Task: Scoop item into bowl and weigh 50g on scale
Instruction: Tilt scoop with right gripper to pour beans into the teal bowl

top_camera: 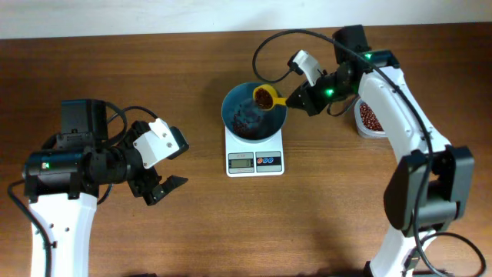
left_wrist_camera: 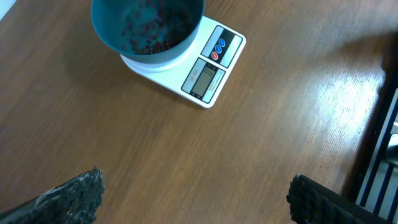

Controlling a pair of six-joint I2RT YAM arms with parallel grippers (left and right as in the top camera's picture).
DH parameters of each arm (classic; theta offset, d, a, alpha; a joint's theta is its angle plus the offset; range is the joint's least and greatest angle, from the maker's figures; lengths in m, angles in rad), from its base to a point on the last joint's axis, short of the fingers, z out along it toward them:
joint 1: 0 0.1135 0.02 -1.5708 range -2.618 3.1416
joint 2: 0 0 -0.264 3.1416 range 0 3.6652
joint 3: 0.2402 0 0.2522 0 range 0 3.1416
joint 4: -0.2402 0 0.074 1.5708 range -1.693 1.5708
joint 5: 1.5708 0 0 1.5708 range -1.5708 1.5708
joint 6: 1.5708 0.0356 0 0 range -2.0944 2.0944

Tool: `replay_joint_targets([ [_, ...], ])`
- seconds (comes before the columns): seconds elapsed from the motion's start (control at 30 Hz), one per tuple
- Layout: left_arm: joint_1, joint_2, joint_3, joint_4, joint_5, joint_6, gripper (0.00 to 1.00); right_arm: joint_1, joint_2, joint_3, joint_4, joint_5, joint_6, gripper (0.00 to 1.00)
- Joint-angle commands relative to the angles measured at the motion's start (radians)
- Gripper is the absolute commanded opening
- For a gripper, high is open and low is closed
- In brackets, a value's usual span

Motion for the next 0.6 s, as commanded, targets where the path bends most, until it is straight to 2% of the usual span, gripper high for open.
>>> replay_joint_targets([
  [0.0, 0.004, -0.003, 0.013, -0.002, 0.022, -0.013, 0.99, 0.039, -0.073, 0.032, -0.005, 0.061, -0.014, 0.04],
  [0.13, 0.004, -0.003, 0.013, -0.002, 0.022, -0.013, 0.99, 0.07, -0.076, 0.032, -0.023, 0.121, -0.012, 0.04],
  [0.57, 0.004, -0.003, 0.013, -0.002, 0.022, -0.013, 0.99, 0.085, -0.076, 0.032, -0.061, 0.136, 0.015, 0.04],
])
